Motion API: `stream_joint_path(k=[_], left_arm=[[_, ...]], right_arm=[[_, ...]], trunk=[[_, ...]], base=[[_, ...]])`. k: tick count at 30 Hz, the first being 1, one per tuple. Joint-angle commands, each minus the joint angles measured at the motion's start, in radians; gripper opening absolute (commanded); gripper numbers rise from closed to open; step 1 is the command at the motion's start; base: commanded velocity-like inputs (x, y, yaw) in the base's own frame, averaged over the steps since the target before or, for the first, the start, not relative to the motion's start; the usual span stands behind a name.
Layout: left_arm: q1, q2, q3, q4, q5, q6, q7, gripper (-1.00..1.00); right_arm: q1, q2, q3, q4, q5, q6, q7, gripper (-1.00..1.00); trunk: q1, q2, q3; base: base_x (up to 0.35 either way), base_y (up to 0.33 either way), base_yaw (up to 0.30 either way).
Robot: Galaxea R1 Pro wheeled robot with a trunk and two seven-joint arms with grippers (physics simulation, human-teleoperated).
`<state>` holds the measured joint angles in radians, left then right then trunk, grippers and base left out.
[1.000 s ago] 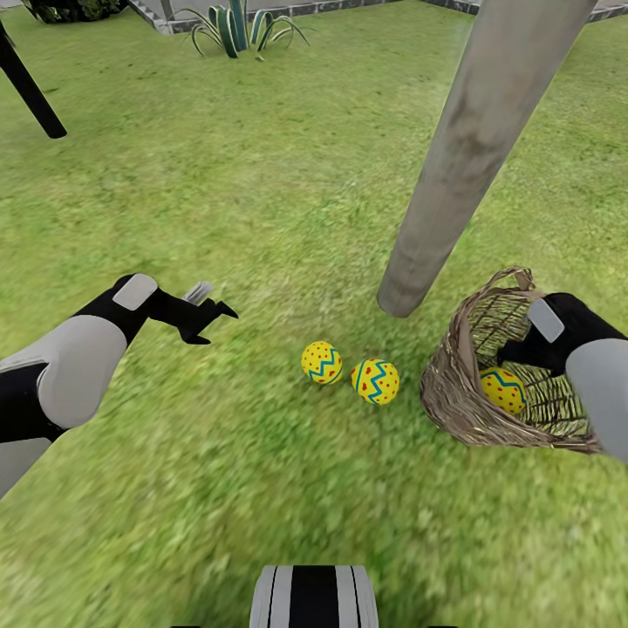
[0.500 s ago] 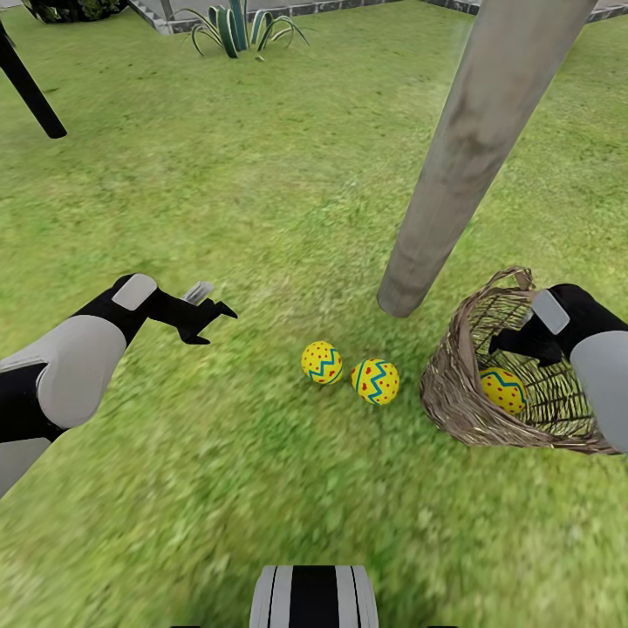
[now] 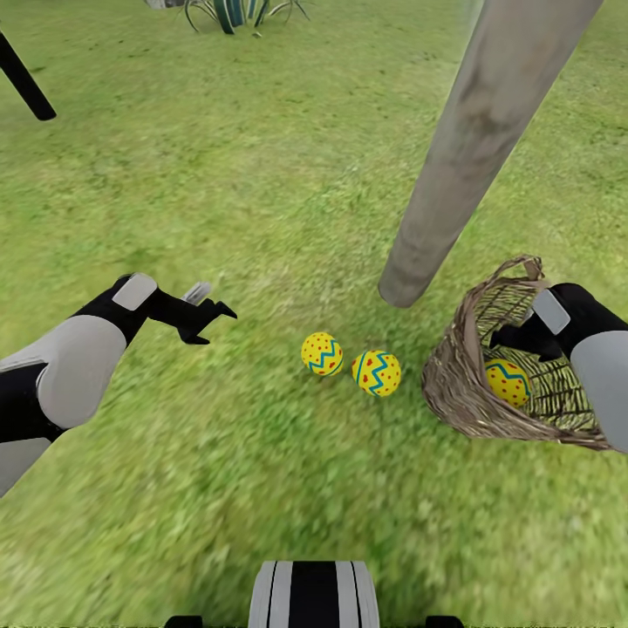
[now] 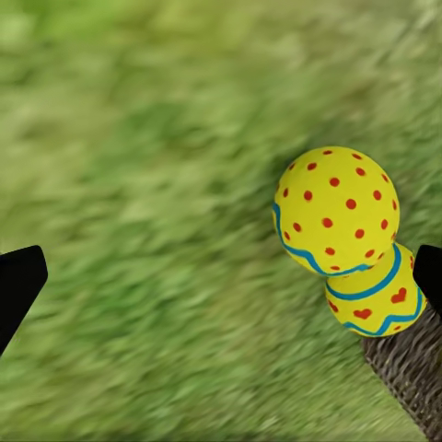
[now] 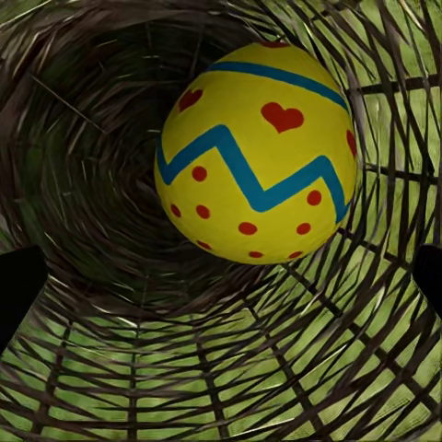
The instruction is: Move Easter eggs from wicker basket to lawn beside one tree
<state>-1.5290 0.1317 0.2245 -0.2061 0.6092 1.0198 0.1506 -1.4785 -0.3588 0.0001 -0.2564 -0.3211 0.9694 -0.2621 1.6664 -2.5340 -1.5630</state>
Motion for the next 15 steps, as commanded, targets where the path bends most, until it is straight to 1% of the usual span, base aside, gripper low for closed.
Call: stream_joint_path(k=[1, 6, 11, 15], left_arm=[[0.0, -0.001, 0.003, -0.001, 0.011, 0.003, 0.01, 1.0], [0.0, -0.001, 0.004, -0.001, 0.012, 0.003, 0.01, 1.0], [0.0, -0.001, 0.004, -0.001, 0.012, 0.003, 0.01, 1.0], [0.0, -0.001, 0.004, -0.001, 0.011, 0.002, 0.011, 1.0]], right_arm=[[0.0, 0.0, 0.0, -0.002, -0.01, -0.002, -0.008, 1.0], [0.0, 0.0, 0.001, -0.001, -0.01, -0.011, -0.009, 1.0], [0.0, 0.0, 0.001, -0.001, -0.01, -0.015, -0.013, 1.0], [0.0, 0.0, 0.001, -0.001, -0.01, -0.023, -0.013, 1.0]], trunk=[[0.0, -0.001, -0.005], [0.002, -0.002, -0.024], [0.002, -0.002, -0.024], [0.004, -0.003, -0.039]], base=[[0.0, 0.0, 0.0], [0.0, 0.0, 0.0], [0.0, 0.0, 0.0], [0.0, 0.0, 0.0]])
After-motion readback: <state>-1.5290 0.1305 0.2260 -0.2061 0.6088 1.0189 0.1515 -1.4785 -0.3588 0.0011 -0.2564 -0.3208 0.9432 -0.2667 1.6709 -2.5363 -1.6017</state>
